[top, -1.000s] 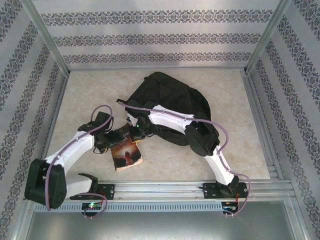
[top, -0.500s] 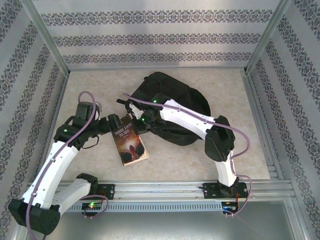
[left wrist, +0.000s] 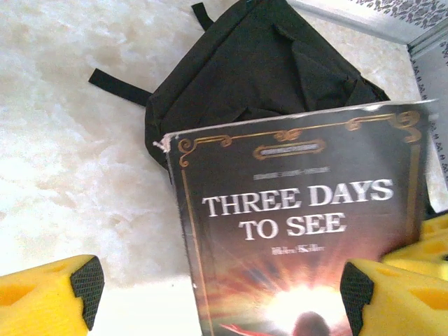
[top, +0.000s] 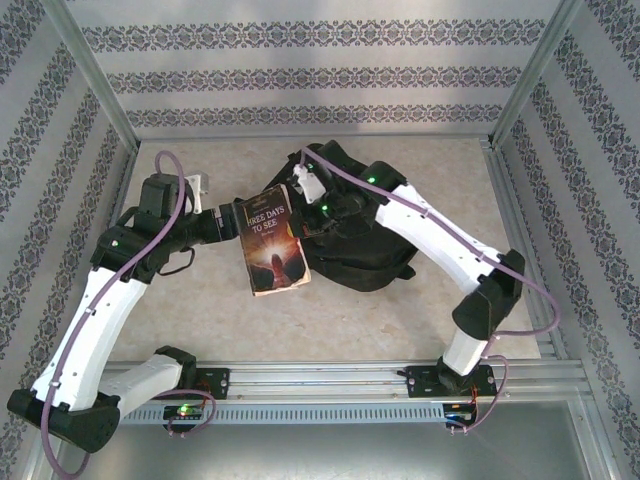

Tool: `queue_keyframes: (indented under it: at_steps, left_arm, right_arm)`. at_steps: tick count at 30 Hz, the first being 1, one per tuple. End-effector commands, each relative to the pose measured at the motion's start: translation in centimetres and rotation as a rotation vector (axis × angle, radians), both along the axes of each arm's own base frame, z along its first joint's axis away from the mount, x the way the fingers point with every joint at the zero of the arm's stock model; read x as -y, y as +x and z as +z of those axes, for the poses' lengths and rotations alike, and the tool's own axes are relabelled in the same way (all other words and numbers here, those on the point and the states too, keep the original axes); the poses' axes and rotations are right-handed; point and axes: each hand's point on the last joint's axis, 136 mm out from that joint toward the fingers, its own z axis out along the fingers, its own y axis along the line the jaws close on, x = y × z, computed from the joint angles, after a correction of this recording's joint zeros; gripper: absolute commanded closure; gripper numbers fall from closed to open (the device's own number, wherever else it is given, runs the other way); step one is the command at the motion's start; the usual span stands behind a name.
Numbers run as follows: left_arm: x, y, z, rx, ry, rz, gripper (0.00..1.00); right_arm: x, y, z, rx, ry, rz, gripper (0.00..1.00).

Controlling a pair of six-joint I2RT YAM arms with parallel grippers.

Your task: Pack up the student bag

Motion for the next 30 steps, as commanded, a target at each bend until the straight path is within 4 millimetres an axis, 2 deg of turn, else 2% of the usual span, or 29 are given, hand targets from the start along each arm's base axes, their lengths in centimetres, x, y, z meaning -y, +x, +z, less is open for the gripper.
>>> queue_keyframes:
  at_steps: [1,4,7,14,18,23,29,30]
  left_arm:
    - [0.7,-0.1,-0.4,-0.006,0.015,-0.052,0.11]
    - [1.5,0.6,-1.0,-0.008,-0.013,-0.071,0.10]
    - [2.9,1.3,-0.6,0.015,-0.091,-0.099,0.10]
    - [6.2,2.7,0.0,0.063,-0.344,-0.146,0.10]
    - [7.6,2.9,1.2,0.097,-0.498,-0.192,0.15]
    - [8.7,2.8,2.0,0.123,-0.609,-0.257,0.36]
    - [9.3,3.0,2.5,0.152,-0.680,-0.279,0.83]
    - [9.3,3.0,2.8,0.164,-0.692,-0.287,0.90]
  right_arm:
    - [-0.3,-0.4,5.0,0.055,0.217,0.033,1.00]
    - [0.2,0.0,6.6,0.026,0.342,0.022,1.00]
    - [0.7,0.2,7.9,0.014,0.436,0.024,1.00]
    - [2.4,0.6,9.0,-0.022,0.580,0.004,1.00]
    - [3.1,0.8,9.4,-0.061,0.669,0.004,1.00]
    - [3.3,0.6,8.5,-0.064,0.643,0.020,1.00]
    - [4.4,2.0,5.4,-0.072,0.533,-0.082,1.00]
    - [4.6,2.2,5.0,-0.080,0.524,-0.103,0.92]
